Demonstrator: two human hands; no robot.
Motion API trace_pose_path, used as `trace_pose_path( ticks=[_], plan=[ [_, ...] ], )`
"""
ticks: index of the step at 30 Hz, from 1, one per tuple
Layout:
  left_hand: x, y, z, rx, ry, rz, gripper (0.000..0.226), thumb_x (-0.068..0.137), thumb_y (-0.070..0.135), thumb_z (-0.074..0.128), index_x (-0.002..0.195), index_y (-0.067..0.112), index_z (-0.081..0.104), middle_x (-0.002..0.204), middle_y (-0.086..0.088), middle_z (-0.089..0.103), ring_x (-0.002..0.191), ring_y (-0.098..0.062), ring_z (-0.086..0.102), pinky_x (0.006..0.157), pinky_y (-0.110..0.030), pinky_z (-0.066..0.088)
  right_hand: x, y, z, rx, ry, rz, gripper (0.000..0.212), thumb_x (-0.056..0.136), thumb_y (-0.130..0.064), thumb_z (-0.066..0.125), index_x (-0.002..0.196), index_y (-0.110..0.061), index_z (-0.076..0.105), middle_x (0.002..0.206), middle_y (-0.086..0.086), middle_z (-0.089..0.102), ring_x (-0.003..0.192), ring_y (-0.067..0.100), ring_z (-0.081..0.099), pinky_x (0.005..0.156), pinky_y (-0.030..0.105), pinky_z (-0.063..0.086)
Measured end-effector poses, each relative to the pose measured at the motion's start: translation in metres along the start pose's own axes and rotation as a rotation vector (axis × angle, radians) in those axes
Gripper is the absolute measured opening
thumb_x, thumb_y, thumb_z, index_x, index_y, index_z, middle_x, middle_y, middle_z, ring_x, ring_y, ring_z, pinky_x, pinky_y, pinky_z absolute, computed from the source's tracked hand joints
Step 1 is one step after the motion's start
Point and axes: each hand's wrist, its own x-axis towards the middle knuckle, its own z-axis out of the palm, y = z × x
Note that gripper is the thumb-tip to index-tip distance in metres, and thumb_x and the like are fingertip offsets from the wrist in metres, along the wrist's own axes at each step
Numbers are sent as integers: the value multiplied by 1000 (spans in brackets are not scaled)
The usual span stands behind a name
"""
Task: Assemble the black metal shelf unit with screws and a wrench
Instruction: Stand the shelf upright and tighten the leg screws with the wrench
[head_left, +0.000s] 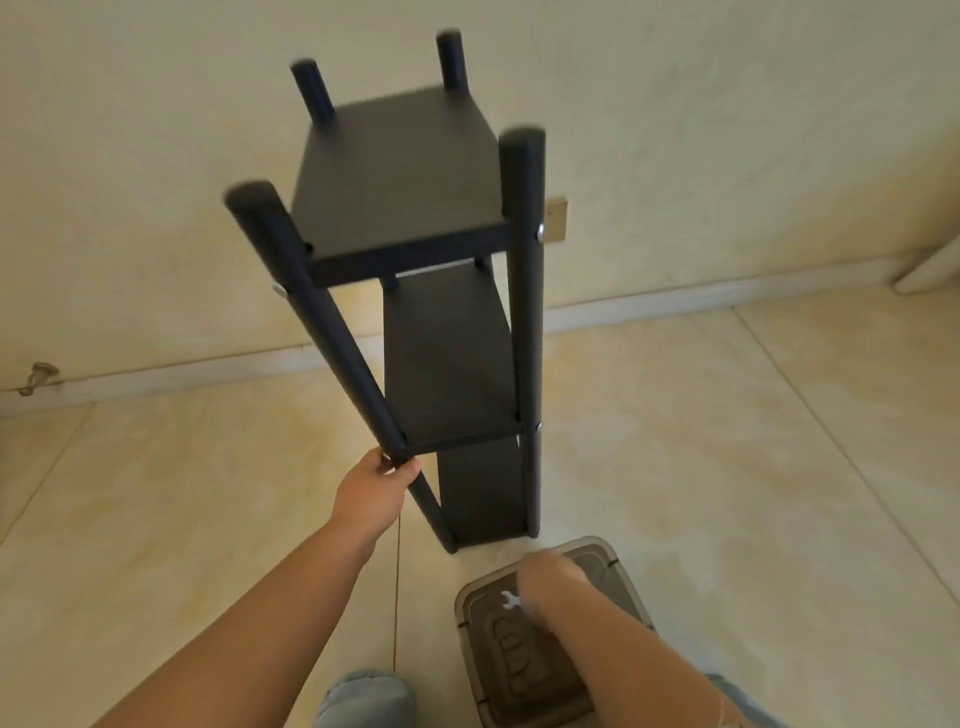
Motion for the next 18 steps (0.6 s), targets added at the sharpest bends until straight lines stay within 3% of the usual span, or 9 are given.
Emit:
trace_pose_path(
  ticks=[3, 6, 9, 14, 18],
  plan=[
    [-15, 15, -11, -144, 61, 46, 44, 95, 17, 54, 138, 22, 44, 137, 1, 50, 124, -29, 49, 103, -42, 41, -36, -28, -38, -10, 83, -72, 27, 96, -12, 49, 119, 1, 57, 111, 16, 61, 101, 27, 60, 93, 32, 46],
    [-36, 31, -20, -106, 133, 182, 34, 97, 17, 49, 131, 17, 46, 125, -3, 57, 116, -28, 54, 94, -37, 44, -77, -48, -73, -53, 152, -132, 27, 94, -9, 52, 119, 2, 58, 85, 14, 54, 75, 24, 54, 75, 27, 48],
    [-47, 37, -24, -46, 133, 228, 29, 99, 20, 45, 127, 13, 48, 119, -8, 61, 109, -28, 59, 91, -39, 48, -112, -56, -96, 4, 307, -159, 24, 94, -11, 54, 115, -5, 64, 99, 10, 65, 80, 19, 60, 82, 28, 53],
    [-61, 32, -30, 32, 123, 296, 29, 97, 20, 48, 125, 12, 51, 116, -8, 64, 104, -24, 62, 87, -33, 50, -141, -63, -108, 458, 669, -213, 17, 96, -16, 49, 102, -15, 65, 89, -1, 60, 77, 13, 58, 72, 22, 51],
    [-69, 25, -31, 134, 94, 340, 29, 97, 23, 49, 125, 15, 50, 114, -2, 64, 103, -18, 63, 79, -21, 45, -140, -74, -115, 716, 752, -249, 17, 97, -19, 49, 104, -18, 64, 87, -2, 61, 80, 10, 60, 77, 24, 54]
  ],
)
